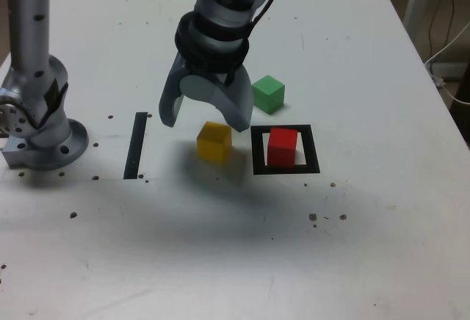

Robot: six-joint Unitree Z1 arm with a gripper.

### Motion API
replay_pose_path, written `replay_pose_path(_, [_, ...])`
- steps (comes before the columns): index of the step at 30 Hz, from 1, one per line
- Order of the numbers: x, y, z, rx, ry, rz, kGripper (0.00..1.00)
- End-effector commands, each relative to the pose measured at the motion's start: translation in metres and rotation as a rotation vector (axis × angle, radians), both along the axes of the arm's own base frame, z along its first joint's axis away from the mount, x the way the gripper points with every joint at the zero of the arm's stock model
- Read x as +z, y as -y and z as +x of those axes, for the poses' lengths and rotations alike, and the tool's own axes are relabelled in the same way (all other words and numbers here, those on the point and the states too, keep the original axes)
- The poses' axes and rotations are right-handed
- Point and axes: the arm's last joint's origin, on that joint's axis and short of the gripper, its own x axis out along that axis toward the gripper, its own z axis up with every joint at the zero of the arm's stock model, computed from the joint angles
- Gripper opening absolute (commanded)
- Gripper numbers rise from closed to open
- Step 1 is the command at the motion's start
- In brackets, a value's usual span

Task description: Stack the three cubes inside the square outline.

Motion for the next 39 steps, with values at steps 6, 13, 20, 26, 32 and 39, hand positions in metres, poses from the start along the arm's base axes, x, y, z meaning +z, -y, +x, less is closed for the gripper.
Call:
replay_pose_path(6, [-0.016,-0.001,0.010,-0.001,-0.048,-0.037,0.88])
replay_pose_path(13, [-0.027,-0.001,0.020,0.000,-0.058,-0.050,0.70])
replay_pose_path(20, [-0.033,0.000,0.027,-0.002,-0.025,-0.056,0.44])
replay_pose_path(26, [-0.037,0.000,0.030,-0.007,-0.018,-0.074,0.32])
replay_pose_path(32, [-0.038,-0.001,0.030,-0.009,-0.017,-0.076,0.24])
replay_pose_path(39, [-0.037,-0.001,0.030,-0.009,-0.014,-0.076,0.24])
